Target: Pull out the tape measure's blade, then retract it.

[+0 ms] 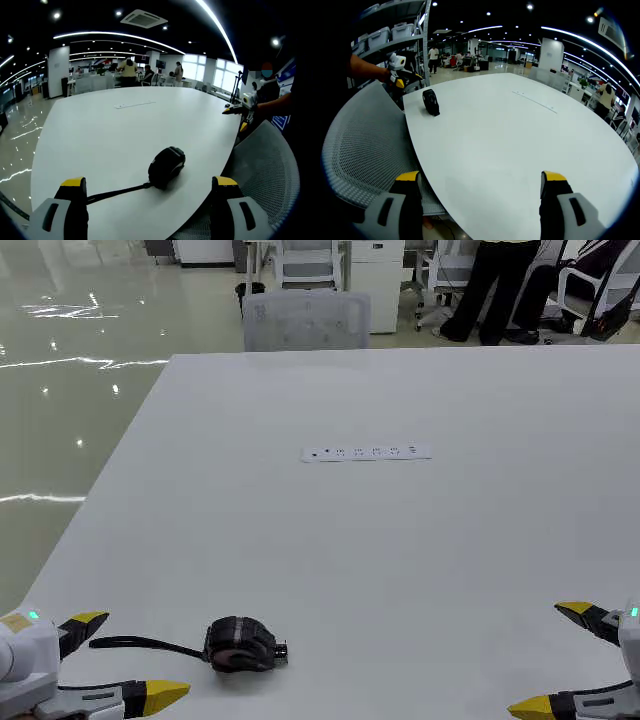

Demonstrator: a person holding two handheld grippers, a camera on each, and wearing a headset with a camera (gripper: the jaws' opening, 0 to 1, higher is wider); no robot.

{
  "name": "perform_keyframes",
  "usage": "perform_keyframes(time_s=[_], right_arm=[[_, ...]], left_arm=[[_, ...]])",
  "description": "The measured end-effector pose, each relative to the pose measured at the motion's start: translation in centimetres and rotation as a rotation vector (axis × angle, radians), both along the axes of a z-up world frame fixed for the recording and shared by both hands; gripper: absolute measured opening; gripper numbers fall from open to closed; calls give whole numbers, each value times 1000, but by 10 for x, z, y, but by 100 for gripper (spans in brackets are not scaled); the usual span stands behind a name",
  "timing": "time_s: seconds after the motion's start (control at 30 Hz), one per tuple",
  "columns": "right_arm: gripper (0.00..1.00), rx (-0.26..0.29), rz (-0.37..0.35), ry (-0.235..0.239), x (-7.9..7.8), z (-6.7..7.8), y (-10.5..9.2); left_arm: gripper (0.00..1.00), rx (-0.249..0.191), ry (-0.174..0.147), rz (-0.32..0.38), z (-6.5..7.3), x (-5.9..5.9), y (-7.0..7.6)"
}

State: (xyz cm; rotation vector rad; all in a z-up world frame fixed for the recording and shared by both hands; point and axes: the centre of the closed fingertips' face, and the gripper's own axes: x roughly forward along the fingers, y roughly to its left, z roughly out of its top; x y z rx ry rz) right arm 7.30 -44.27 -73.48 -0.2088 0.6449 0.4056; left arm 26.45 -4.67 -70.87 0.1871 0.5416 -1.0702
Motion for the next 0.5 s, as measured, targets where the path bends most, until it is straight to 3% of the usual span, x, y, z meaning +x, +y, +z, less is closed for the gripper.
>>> perform_keyframes(time_s=[0.5], right_arm=[[100,-12,-11,10,-4,-5,-8]], left_arm=[[100,23,6,-17,-6,1,-2]])
